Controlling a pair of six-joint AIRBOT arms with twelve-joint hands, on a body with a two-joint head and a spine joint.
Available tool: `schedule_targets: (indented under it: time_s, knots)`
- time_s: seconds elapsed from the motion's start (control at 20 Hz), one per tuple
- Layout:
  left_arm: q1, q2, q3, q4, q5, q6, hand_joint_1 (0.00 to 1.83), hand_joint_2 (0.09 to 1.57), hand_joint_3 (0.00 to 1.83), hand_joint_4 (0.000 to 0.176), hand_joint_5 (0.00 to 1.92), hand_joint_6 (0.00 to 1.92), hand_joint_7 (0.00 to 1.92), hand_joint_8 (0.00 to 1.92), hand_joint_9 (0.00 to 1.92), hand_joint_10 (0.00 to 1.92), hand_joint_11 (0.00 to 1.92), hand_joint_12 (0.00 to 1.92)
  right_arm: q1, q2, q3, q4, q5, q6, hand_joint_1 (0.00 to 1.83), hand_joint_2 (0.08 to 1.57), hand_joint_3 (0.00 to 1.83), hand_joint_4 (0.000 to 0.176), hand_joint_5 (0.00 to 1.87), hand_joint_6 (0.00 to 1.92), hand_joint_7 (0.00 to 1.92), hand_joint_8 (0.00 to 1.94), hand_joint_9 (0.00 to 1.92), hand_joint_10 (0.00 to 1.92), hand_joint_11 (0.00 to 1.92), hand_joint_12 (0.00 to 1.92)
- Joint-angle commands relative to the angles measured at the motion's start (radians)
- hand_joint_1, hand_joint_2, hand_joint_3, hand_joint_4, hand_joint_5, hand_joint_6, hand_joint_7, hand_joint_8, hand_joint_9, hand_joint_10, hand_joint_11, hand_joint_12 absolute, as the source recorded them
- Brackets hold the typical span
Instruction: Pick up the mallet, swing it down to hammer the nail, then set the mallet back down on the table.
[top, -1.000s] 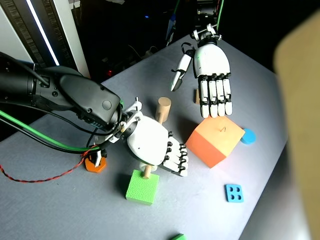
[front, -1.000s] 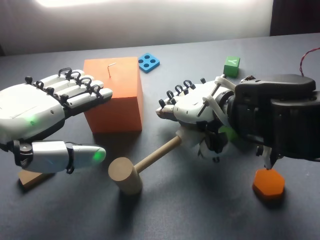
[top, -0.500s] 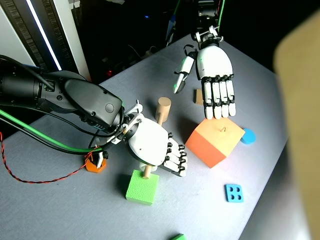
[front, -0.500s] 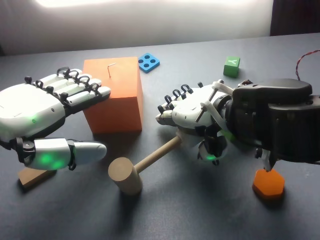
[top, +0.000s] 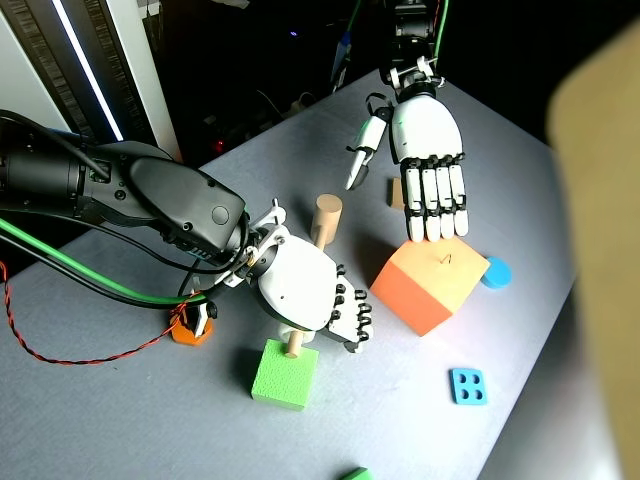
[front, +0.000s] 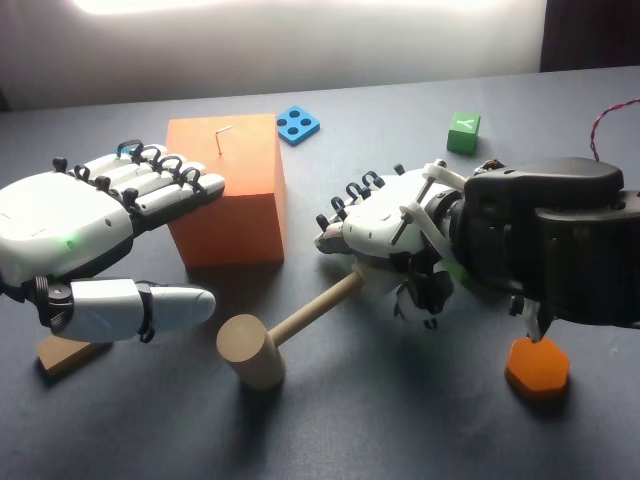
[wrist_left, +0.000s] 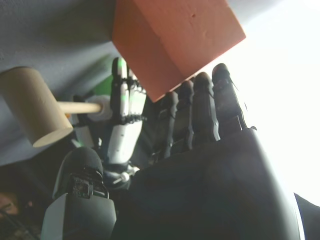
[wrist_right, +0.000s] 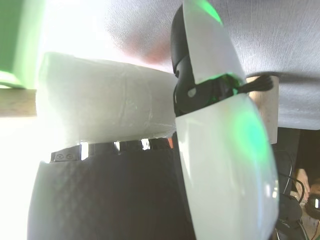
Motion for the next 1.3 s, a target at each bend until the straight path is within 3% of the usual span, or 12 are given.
schedule_targets:
  time_s: [0.0, 0.2, 0.35, 0.45, 0.5, 0.6, 0.75, 0.8, 0.85, 0.9, 1.1, 1.25]
  knots:
    - [-0.008, 0.0, 0.002, -0.016, -0.085, -0.003, 0.0, 1.2, 0.0, 0.0, 0.09, 0.0, 0.06, 0.0, 0.04, 0.0, 0.03, 0.01, 0.004, 0.002, -0.001, -0.032, -0.023, -0.004, 1.25, 1.0, 0.0, 0.0, 0.26, 0.01, 0.22, 0.02, 0.16, 0.02, 0.0, 0.7]
    - [-0.008, 0.0, 0.002, -0.016, -0.072, -0.012, 0.0, 1.19, 0.0, 0.0, 0.11, 0.01, 0.07, 0.01, 0.04, 0.0, 0.04, 0.02, 0.004, 0.001, -0.001, -0.032, -0.023, -0.004, 1.28, 1.02, 0.0, 0.0, 0.52, 0.06, 0.58, 0.08, 0.55, 0.18, 0.03, 1.29]
    - [-0.008, 0.0, 0.003, -0.016, -0.069, -0.017, 0.0, 1.19, 0.0, 0.0, 0.11, 0.01, 0.08, 0.01, 0.05, 0.01, 0.05, 0.02, 0.004, 0.001, -0.002, -0.032, -0.023, -0.004, 1.27, 0.98, 0.0, 0.0, 0.73, 0.14, 0.77, 0.25, 0.52, 0.9, 0.19, 1.53]
    - [-0.008, 0.0, 0.002, -0.016, -0.066, -0.017, 0.0, 1.19, 0.0, 0.0, 0.1, 0.0, 0.08, 0.0, 0.05, 0.0, 0.04, 0.02, 0.004, 0.002, -0.002, -0.032, -0.023, -0.004, 1.16, 1.14, 0.01, 0.0, 0.79, 1.07, 0.52, 1.21, 0.42, 1.49, 0.3, 1.73]
    - [-0.008, 0.0, -0.001, -0.016, -0.064, -0.017, 0.0, 1.19, 0.0, 0.0, 0.1, 0.0, 0.07, 0.0, 0.04, 0.0, 0.04, 0.02, 0.003, 0.002, -0.003, -0.032, -0.023, -0.004, 1.17, 1.21, 0.01, 0.0, 0.77, 1.18, 0.69, 1.47, 0.46, 1.59, 0.34, 1.79]
    - [-0.008, 0.0, -0.002, -0.016, -0.063, -0.017, 0.0, 1.19, 0.0, 0.0, 0.1, 0.0, 0.07, 0.0, 0.04, 0.0, 0.04, 0.02, 0.002, 0.002, -0.004, -0.032, -0.023, -0.004, 1.17, 1.21, 0.01, 0.0, 0.77, 1.18, 0.69, 1.47, 0.46, 1.59, 0.34, 1.79]
    - [-0.008, 0.0, -0.002, -0.016, -0.063, -0.017, 0.0, 1.18, 0.0, 0.0, 0.12, 0.01, 0.1, 0.01, 0.08, 0.01, 0.06, 0.03, 0.0, 0.002, -0.005, -0.032, -0.023, -0.004, 1.11, 1.19, 0.01, 0.0, 0.83, 1.23, 0.76, 1.94, 0.88, 1.92, 0.97, 1.92]
    - [-0.008, 0.0, -0.002, -0.016, -0.063, -0.017, 0.0, 1.19, 0.0, 0.0, 0.11, 0.0, 0.09, 0.0, 0.07, 0.01, 0.06, 0.03, 0.0, 0.002, -0.005, -0.032, -0.023, -0.004, 1.09, 1.22, 0.01, 0.0, 0.77, 1.32, 0.8, 1.94, 0.94, 1.92, 1.04, 1.92]
    - [-0.008, 0.0, -0.001, -0.016, -0.063, -0.017, 0.0, 1.18, 0.0, 0.0, 0.1, 0.0, 0.09, 0.0, 0.07, 0.01, 0.06, 0.03, 0.0, 0.002, -0.005, -0.032, -0.023, -0.004, 0.82, 1.31, 0.02, 0.0, 0.64, 1.8, 0.82, 1.94, 0.98, 1.92, 1.09, 1.92]
    - [-0.008, 0.0, -0.001, -0.016, -0.063, -0.016, 0.0, 1.18, 0.0, 0.0, 0.1, 0.0, 0.09, 0.0, 0.07, 0.01, 0.06, 0.03, 0.0, 0.002, -0.005, -0.032, -0.022, -0.004, 0.67, 1.39, 0.02, 0.0, 0.63, 1.9, 0.82, 1.94, 0.98, 1.92, 1.09, 1.92]
    - [-0.009, 0.0, -0.002, -0.016, -0.063, -0.016, 0.0, 1.19, 0.0, 0.0, 0.12, 0.01, 0.1, 0.01, 0.08, 0.01, 0.06, 0.03, -0.001, 0.005, -0.009, -0.032, -0.022, -0.004, 0.34, 1.54, 0.01, 0.0, 1.2, 1.92, 1.47, 1.94, 1.6, 1.92, 1.69, 1.92]
    - [-0.011, 0.0, -0.002, -0.013, -0.063, -0.016, 0.0, 1.19, 0.0, 0.0, 0.12, 0.0, 0.08, 0.0, 0.07, 0.0, 0.05, 0.02, 0.006, 0.023, -0.029, -0.032, -0.02, -0.004, 0.32, 1.57, 0.11, 0.0, 1.2, 1.92, 1.55, 1.94, 1.68, 1.92, 1.75, 1.92]
